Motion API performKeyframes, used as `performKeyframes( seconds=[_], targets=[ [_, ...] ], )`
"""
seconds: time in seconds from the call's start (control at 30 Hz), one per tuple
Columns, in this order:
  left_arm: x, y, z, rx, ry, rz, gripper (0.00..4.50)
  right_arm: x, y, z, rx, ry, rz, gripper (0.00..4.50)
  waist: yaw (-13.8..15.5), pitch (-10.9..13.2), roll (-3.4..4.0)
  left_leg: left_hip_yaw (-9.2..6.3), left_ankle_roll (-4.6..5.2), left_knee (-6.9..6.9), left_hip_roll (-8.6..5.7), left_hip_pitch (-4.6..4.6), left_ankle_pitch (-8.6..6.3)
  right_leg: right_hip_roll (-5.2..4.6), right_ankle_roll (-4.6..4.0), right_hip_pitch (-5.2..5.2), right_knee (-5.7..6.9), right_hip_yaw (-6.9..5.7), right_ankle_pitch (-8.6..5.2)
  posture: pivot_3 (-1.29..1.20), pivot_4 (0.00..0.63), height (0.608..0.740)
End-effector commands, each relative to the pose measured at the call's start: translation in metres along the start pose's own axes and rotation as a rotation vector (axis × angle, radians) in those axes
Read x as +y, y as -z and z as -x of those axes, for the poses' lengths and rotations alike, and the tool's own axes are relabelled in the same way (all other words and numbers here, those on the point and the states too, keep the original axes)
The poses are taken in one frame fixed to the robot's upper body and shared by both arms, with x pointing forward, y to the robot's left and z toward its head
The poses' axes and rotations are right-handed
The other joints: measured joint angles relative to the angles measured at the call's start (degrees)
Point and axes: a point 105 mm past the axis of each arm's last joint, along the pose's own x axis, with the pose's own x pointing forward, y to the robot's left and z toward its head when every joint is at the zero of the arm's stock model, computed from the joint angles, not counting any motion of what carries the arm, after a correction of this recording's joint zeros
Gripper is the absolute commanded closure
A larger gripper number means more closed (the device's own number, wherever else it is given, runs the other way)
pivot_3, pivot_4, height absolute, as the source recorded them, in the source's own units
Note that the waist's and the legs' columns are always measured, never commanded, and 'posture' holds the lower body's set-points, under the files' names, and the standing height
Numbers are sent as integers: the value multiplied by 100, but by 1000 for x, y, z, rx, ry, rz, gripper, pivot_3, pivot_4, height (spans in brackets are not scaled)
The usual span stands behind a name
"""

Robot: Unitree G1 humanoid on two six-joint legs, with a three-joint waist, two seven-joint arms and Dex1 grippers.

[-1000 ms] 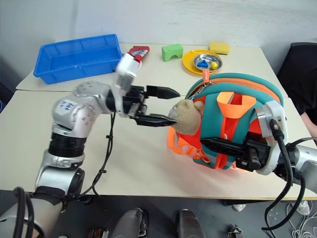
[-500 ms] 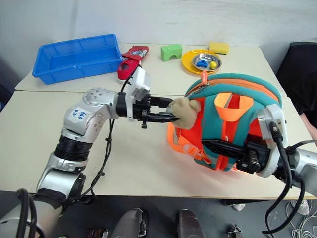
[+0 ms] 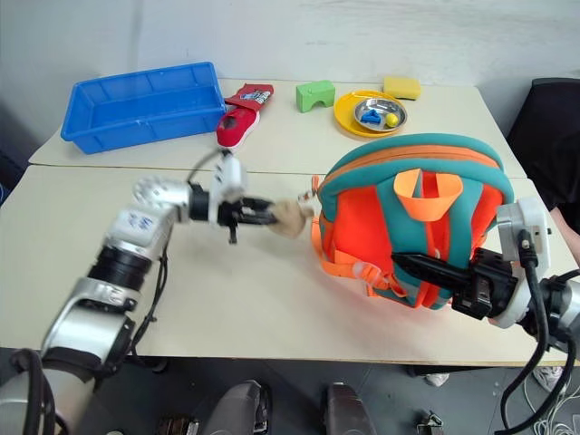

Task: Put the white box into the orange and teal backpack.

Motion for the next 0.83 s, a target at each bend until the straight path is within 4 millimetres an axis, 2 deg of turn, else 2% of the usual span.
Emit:
performKeyframes(
  seconds=[0.03,0.1,0.17,0.2,0.27,0.37,0.43,0.53,0.63,0.73,0.83],
  targets=[
    [-1,11,-17,56,-27,-28,3849,-6,-12,-1,-50,58,103,4500,22,-1,0,-2,6,3,2,1,-3,0,0,1,1,-1,0,0,150,740],
    [1,8,-24,38,-50,-4,3849,-9,-12,2,-43,73,113,4500,56,-6,7,-5,22,4,-3,5,-12,-3,0,7,3,-3,0,0,150,740],
    [3,5,-23,22,-55,21,3169,-13,-8,6,-17,96,117,4500,76,-6,7,-5,26,6,-4,5,-15,-4,1,8,4,-3,1,0,150,740],
    [4,4,-19,13,-49,37,3013,-15,-5,8,5,107,114,4198,81,-6,7,-5,26,6,-4,5,-15,-4,2,8,4,-3,1,0,150,740],
    [3,2,-11,-1,-33,59,2394,-18,1,16,52,125,114,3593,82,-6,7,-5,26,5,-4,5,-14,-3,2,7,4,-4,1,0,150,740],
    [4,-8,20,-63,-8,118,1457,-30,1,45,124,197,131,2587,74,-5,8,-3,26,4,-4,3,-14,-1,1,4,5,-3,1,0,150,740],
    [4,-17,42,-95,3,141,855,-34,-6,70,150,233,125,1930,20,-5,8,-2,26,-1,-1,4,-14,1,1,4,2,-3,1,0,150,740],
    [-1,-36,86,-144,45,167,0,-35,-22,116,189,287,90,973,-7,-3,10,-2,25,-9,0,6,-14,3,0,4,-3,-4,1,0,150,740],
    [-5,-57,124,-165,52,177,0,-39,-39,153,186,367,87,33,-19,-3,10,-1,23,-18,0,14,-15,3,-2,10,-12,-4,-1,0,150,740],
    [-6,-80,147,-209,27,175,0,-50,-53,177,145,472,135,10,-26,-3,9,-1,23,-24,0,19,-16,2,-3,15,-17,-2,-1,0,150,740],
    [-2,-86,146,-211,-27,148,0,-61,-56,184,54,538,143,10,-12,-3,10,-1,23,-23,-3,23,-16,-4,-3,19,-16,-2,-1,0,150,740]
  ],
)
